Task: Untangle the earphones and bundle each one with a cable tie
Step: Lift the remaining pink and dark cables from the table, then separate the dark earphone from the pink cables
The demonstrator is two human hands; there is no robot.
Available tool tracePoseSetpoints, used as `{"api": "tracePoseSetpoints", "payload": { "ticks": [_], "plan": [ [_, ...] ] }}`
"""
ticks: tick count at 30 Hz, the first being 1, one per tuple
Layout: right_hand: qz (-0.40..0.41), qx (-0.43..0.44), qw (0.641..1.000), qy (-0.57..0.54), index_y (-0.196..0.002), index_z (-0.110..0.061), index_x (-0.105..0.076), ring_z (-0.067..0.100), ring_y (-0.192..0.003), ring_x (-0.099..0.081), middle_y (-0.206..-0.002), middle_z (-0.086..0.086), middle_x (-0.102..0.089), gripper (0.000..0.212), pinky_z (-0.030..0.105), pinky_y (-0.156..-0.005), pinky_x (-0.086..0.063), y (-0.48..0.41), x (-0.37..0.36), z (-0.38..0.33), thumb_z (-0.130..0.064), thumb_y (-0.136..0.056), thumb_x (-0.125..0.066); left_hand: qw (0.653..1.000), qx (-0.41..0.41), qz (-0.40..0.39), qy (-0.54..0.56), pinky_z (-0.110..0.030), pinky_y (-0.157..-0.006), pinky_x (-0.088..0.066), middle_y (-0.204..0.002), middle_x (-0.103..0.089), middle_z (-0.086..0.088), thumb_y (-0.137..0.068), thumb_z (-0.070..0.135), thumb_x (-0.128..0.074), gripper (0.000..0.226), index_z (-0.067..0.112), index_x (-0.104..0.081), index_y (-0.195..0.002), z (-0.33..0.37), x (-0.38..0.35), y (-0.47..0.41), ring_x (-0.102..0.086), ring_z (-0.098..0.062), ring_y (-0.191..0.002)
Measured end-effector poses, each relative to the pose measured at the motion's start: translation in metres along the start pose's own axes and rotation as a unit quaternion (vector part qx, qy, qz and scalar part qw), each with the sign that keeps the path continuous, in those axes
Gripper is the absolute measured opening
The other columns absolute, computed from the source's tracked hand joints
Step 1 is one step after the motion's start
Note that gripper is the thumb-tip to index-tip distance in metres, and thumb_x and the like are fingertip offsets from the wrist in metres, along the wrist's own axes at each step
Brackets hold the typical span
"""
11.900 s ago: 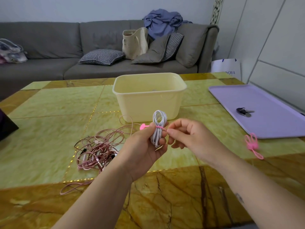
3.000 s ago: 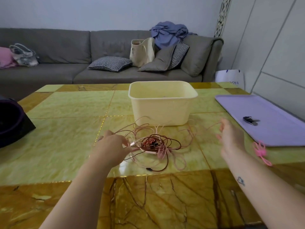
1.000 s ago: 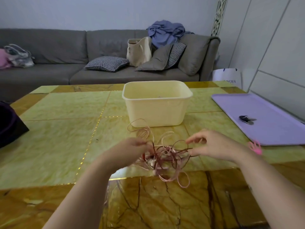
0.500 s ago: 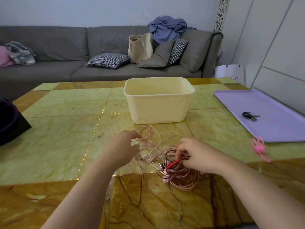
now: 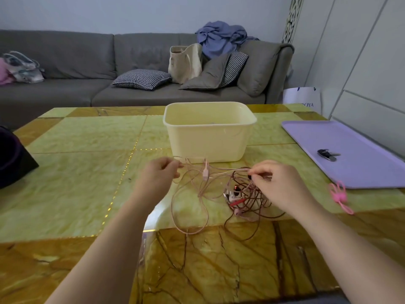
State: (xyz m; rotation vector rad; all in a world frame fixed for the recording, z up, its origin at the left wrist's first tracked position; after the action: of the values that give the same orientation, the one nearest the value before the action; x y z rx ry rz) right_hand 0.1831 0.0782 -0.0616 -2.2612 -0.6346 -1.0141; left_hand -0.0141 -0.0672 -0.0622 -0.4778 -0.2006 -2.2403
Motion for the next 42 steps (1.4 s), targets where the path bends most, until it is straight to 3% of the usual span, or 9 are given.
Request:
{"api": "tracePoseSetpoints", "payload": {
  "ticks": [6, 13, 18, 21, 23, 28, 32, 38, 42],
  "plan": [
    [0.056, 0.004, 0.995, -0.081, -0.075, -0.019, -0.063, 0.003, -0.067, -0.059, -0.071, -0.007, -0.064, 0.014, 0.006, -0.064, -0.044, 0.006, -0.004, -0.01, -0.009, -0.081, -0.072, 0.906, 0.117, -0.021, 0.405, -0.035, -0.066, -0.056, -0.075, -0.065, -0.005, -0.097, 0.013, -0.04, 0.024, 0.012, -0.054, -0.078, 0.006, 0.012, 0.002, -0.069, -0.017, -0.068],
    [0.111, -0.088, 0.971, -0.192, -0.094, -0.017, -0.066, 0.004, -0.044, -0.04, -0.06, -0.002, -0.055, 0.022, 0.013, -0.04, -0.031, -0.005, 0.006, 0.003, -0.009, -0.097, -0.045, 0.867, 0.113, 0.008, 0.485, -0.015, -0.037, -0.028, -0.05, -0.041, 0.007, -0.098, 0.013, -0.034, 0.027, 0.019, -0.038, -0.071, 0.004, 0.019, -0.003, -0.03, -0.007, -0.038],
    [0.098, -0.321, 0.759, -0.558, -0.094, -0.006, -0.063, 0.009, -0.048, -0.052, -0.052, 0.0, -0.064, 0.024, 0.018, -0.047, -0.037, -0.013, 0.005, 0.021, -0.011, -0.099, -0.04, 0.882, 0.129, 0.087, 0.445, -0.021, -0.048, -0.043, -0.049, -0.039, 0.006, -0.093, 0.009, -0.035, 0.026, 0.018, -0.04, -0.07, -0.005, 0.027, -0.01, -0.034, -0.01, -0.051],
    [0.089, -0.339, 0.669, -0.655, -0.091, -0.004, -0.057, 0.018, -0.071, -0.07, -0.089, 0.011, -0.072, 0.026, 0.025, -0.06, -0.053, -0.011, 0.001, 0.016, -0.011, -0.101, -0.035, 0.87, 0.137, 0.146, 0.451, -0.031, -0.07, -0.05, -0.06, -0.043, 0.0, -0.094, 0.008, -0.039, 0.024, 0.014, -0.043, -0.071, -0.004, 0.021, -0.007, -0.044, -0.013, -0.059],
    [0.107, -0.294, 0.69, -0.653, -0.093, -0.005, -0.056, 0.025, -0.098, -0.065, -0.11, 0.014, -0.064, 0.024, 0.033, -0.075, -0.055, -0.012, 0.0, 0.012, -0.011, -0.102, -0.034, 0.856, 0.143, 0.165, 0.469, -0.029, -0.064, -0.049, -0.062, -0.041, 0.0, -0.095, 0.008, -0.037, 0.023, 0.013, -0.045, -0.074, -0.004, 0.02, -0.008, -0.046, -0.012, -0.056],
    [0.02, -0.119, 0.947, -0.298, -0.104, -0.021, -0.063, 0.012, -0.108, -0.06, -0.114, -0.005, -0.064, 0.021, 0.032, -0.089, -0.052, -0.007, -0.002, 0.007, -0.032, -0.097, -0.047, 0.953, 0.106, 0.155, 0.238, -0.023, -0.049, -0.029, -0.066, -0.041, 0.003, -0.096, 0.015, -0.04, 0.014, 0.016, -0.052, -0.088, -0.004, 0.024, -0.009, -0.035, -0.01, -0.052],
    [-0.131, -0.116, 0.961, -0.216, -0.117, -0.029, -0.056, 0.005, -0.098, -0.064, -0.111, -0.01, -0.067, 0.025, 0.036, -0.093, -0.051, -0.005, -0.01, 0.004, -0.03, -0.092, -0.057, 0.987, -0.015, 0.15, -0.05, -0.031, -0.067, -0.043, -0.088, -0.058, 0.002, -0.096, 0.022, -0.045, 0.015, 0.019, -0.058, -0.105, -0.007, 0.012, -0.002, -0.054, -0.017, -0.076],
    [-0.044, -0.101, 0.982, -0.154, -0.115, -0.022, -0.057, 0.009, -0.086, -0.064, -0.096, -0.006, -0.068, 0.029, 0.03, -0.081, -0.053, -0.008, -0.003, 0.0, -0.027, -0.087, -0.064, 0.957, -0.173, 0.15, -0.177, -0.034, -0.088, -0.04, -0.123, -0.047, -0.001, -0.09, 0.014, -0.055, 0.031, 0.022, -0.056, -0.119, 0.001, -0.014, 0.014, -0.05, -0.023, -0.104],
    [-0.128, -0.117, 0.984, -0.029, -0.108, -0.024, -0.049, 0.008, -0.069, -0.061, -0.085, -0.005, -0.065, 0.041, 0.023, -0.056, -0.044, -0.001, -0.007, -0.005, -0.048, -0.08, -0.068, 0.905, -0.317, -0.062, -0.277, -0.04, -0.104, -0.035, -0.127, -0.048, 0.008, -0.091, 0.017, -0.053, 0.021, 0.029, -0.067, -0.103, 0.012, -0.047, 0.031, -0.041, -0.019, -0.121]
  ]
}}
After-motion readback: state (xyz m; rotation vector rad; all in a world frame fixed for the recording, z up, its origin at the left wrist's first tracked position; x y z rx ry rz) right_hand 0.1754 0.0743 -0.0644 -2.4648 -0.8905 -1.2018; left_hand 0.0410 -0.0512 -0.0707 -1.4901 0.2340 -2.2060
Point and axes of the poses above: each hand's wrist, its own y-axis away from the middle knuckle, its own x-axis out of the back of the hand, z = x × y, the point moved 1 cm from there along -y, towards the middle knuckle
